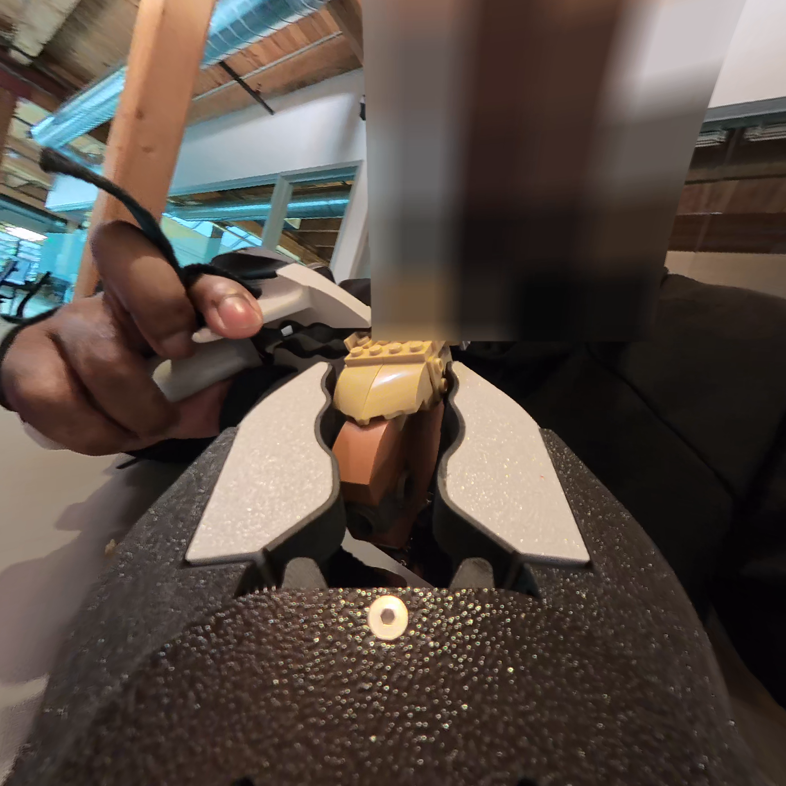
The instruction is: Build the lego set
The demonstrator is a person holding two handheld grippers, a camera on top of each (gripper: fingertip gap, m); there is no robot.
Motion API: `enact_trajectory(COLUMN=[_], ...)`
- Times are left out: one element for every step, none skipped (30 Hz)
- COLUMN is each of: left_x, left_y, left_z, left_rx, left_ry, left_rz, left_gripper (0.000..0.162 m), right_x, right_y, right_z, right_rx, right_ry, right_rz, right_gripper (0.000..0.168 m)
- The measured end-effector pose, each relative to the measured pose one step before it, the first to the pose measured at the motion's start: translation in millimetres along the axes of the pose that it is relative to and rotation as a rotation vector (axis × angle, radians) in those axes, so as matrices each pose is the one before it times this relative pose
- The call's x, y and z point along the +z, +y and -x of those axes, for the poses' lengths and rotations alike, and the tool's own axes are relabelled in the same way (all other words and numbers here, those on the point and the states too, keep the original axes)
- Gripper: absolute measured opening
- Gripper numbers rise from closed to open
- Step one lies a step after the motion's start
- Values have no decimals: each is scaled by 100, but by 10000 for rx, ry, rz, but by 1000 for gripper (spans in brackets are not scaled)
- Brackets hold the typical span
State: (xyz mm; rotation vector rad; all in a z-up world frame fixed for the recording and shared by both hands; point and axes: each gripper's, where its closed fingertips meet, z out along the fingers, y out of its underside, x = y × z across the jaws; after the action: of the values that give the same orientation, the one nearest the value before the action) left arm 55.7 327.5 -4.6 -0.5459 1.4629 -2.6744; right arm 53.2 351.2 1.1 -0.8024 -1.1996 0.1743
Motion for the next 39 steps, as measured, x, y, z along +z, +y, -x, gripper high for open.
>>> enact_trajectory(left_x=[51,-74,-122,-56,-59,-99,-10,-71,-119,-165,-221,-180,-98,-131,-50,-91,-25,-38,-63,-44,-4,-33,39,44,3,148,65,41,-11,16,-26,-2,-36,64,73,31,14,-25,-15], left_y=[-25,-88,-71,16,-54,-166,-91,-63,-73,-190,-164,-147,-260,-262,-190,-151,-70,-41,-51,-24,-22,-114,-76,-61,31,77,-20,-5,-68,-87,-10,67,123,45,80,19,-2,-22,-48], left_z=[8,79,44,78,-3,69,191,290,329,221,161,168,306,255,210,103,67,8,64,14,56,-83,-59,-1,-39,-133,-136,-5,73,30,30,35,68,133,111,90,142,139,248], left_rx=[-18,26,77,91,60,-4,-32,67,265,236,122,87,105,118,82,55,40,25,8,6,-21,-39,-62,-90,-94,-85,-62,-56,-79,-90,-76,-62,-35,-13,4,-10,-45,-51,-23], left_ry=[-123,-140,-184,-167,-139,-135,-125,-186,-252,-277,-237,-190,-227,-222,-159,-87,-87,-57,-23,-30,-21,22,28,47,92,102,85,30,1,5,11,-4,-47,-64,-43,-55,-67,-91,-125], left_rz=[-25,-8,12,49,32,-59,-75,-42,-22,-25,1,-12,-110,-91,-46,-44,-35,-24,-61,-77,-109,-119,-102,-65,-7,-22,-87,-93,-83,-81,-44,-2,32,38,38,27,24,41,13], left_gripper=[48,50,51,52,52,52,51,51,51,51,51,50,50,50,51,49,49,49,48,48,48,47,46,45,44,42,40,38,37,37,37,39,42,45,47,49,50,51,52], right_x=[-7,-17,-8,-18,-24,-7,14,-2,-8,-39,-51,-45,-23,-5,-7,-8,10,-13,-3,-11,-17,-21,2,1,-9,-32,-33,-22,-26,-10,-9,-2,-4,-16,-28,-29,-34,-55,-48], right_y=[93,56,66,77,55,94,161,194,177,143,116,58,111,142,110,107,63,47,20,27,12,12,34,3,-26,-68,14,28,45,47,34,13,-4,-28,-27,7,42,86,98], right_z=[10,-46,9,-54,-93,-63,-57,-150,-127,-132,-171,-132,-101,-55,-25,-32,-45,-26,-12,-6,11,47,92,158,80,-1,-53,-65,-56,-44,6,79,99,78,58,39,-20,-29,-65], right_rx=[80,30,50,73,114,167,117,54,59,63,90,103,54,-16,-29,-12,-8,-23,-30,-21,-3,0,-11,-12,8,39,33,43,62,76,95,97,50,0,20,77,107,135,180], right_ry=[51,94,48,78,79,39,51,127,86,62,66,42,35,32,18,1,-1,-24,-36,-47,-45,-69,-87,-129,-80,-32,-3,15,17,20,-13,-51,-59,-36,-25,-18,7,10,11], right_rz=[5,-11,-10,-1,-25,-13,33,65,51,37,25,-5,46,67,60,59,62,56,48,44,30,22,44,30,12,-23,18,20,21,15,3,2,9,-9,-19,-17,-21,-20,-12], right_gripper=[10,10,10,10,10,10,10,10,10,10,10,10,10,10,10,10,10,10,10,10,10,10,10,10,10,10,10,10,10,10,10,10,10,10,10,10,10,10,10])
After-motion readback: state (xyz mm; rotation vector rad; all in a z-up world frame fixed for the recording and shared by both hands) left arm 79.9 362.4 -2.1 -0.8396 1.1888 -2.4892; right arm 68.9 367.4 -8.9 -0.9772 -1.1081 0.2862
